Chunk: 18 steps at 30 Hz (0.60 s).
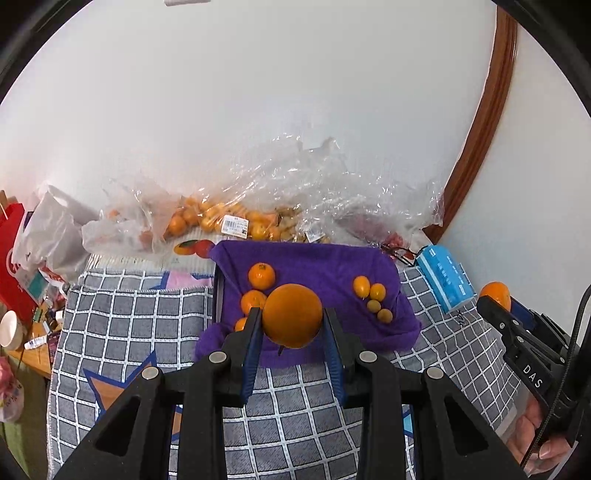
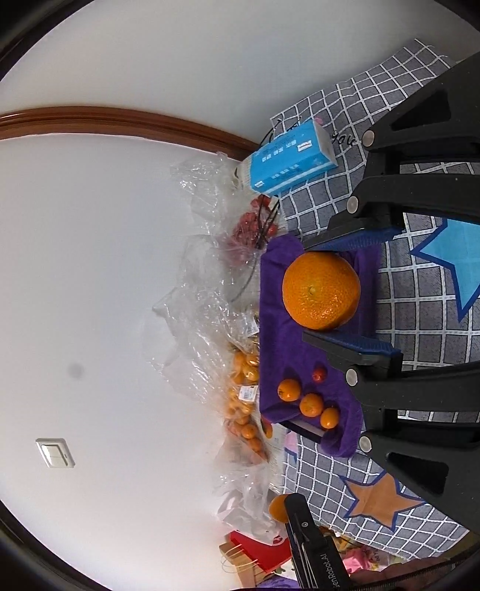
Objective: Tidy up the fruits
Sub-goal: 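Lift both held oranges and carry them over the purple towel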
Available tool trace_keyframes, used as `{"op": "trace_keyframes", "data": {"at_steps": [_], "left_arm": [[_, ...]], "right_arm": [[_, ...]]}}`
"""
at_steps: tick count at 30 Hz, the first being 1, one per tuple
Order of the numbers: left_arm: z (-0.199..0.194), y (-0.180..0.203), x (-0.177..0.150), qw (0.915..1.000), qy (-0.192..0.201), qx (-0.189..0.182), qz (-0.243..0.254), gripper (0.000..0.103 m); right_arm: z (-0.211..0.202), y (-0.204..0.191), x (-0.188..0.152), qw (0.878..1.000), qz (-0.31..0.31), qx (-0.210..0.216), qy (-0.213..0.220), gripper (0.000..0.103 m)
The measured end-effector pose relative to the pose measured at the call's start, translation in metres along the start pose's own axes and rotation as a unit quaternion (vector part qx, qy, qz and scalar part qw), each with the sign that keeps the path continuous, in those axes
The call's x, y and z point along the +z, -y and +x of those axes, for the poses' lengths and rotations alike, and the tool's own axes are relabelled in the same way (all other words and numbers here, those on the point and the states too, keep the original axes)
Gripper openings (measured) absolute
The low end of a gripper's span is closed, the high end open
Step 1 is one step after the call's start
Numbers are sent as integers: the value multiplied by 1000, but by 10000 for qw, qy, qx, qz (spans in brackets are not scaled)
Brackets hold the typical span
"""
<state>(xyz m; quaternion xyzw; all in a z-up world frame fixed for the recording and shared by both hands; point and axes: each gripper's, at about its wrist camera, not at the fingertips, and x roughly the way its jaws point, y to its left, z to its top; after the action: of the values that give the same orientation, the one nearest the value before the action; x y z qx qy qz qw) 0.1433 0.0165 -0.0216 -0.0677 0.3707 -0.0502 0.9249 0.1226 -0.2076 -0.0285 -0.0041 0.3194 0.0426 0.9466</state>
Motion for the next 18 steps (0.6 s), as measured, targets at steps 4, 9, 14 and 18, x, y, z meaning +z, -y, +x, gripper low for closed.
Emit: {"op": "trace_keyframes", "data": {"at_steps": [4,9,14,18], "left_arm": [[-2,0,4,10000,57,2,16,30],[-2,-2,8,10000,82,7,4,30],[-2,-5,12,9999,123,5,-7,30],[-2,-8,16,9999,164,13,-19,30]], "right_arm": [[0,-2,5,10000,-22,16,25,41],[1,-6,10,10000,-44,46,49,41],[5,-9,15,10000,-52,59,32,41],[7,-12,18,9999,-84,67,44,41]]}}
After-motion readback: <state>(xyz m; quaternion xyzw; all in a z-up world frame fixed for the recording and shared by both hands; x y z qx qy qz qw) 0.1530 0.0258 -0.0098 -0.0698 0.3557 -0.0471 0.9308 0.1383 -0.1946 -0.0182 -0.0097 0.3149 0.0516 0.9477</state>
